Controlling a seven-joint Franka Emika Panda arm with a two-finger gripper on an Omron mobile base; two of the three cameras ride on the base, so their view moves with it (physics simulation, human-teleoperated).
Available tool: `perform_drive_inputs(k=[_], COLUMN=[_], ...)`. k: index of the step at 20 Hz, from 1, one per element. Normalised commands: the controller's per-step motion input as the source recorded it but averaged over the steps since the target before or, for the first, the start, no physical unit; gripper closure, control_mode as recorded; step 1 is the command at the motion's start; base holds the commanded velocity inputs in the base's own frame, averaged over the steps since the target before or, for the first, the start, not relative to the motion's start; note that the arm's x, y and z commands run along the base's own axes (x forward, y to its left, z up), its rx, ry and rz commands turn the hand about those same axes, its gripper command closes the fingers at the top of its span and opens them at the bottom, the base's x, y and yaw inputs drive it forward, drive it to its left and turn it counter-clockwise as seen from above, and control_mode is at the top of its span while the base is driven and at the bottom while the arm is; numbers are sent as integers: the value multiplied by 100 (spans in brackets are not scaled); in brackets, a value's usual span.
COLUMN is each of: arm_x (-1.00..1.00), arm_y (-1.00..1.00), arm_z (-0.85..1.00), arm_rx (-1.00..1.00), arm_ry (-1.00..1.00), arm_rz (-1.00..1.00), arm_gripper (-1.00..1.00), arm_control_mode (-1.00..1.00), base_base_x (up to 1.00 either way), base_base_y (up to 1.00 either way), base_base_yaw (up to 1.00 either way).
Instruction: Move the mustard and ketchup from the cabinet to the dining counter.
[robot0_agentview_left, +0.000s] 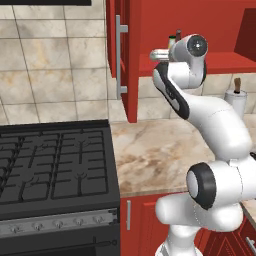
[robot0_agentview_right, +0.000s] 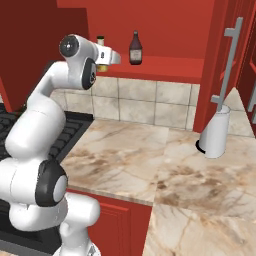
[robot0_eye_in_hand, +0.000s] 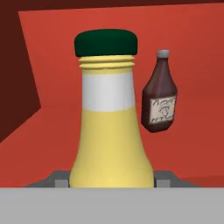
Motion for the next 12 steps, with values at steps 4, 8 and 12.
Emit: perform_drive_inputs(k=[4,8,12], arm_x=[-100,-100,-100], arm_y=[0,0,0], arm_z=[0,0,0], arm_rx=[0,0,0], arm_ry=[-5,-2,0], arm_rz=[5,1,0], arm_gripper=[100,100,100], arm_control_mode=[-100,-100,-100], base_base_x=[0,0,0], base_base_y=[0,0,0], base_base_yaw=[0,0,0])
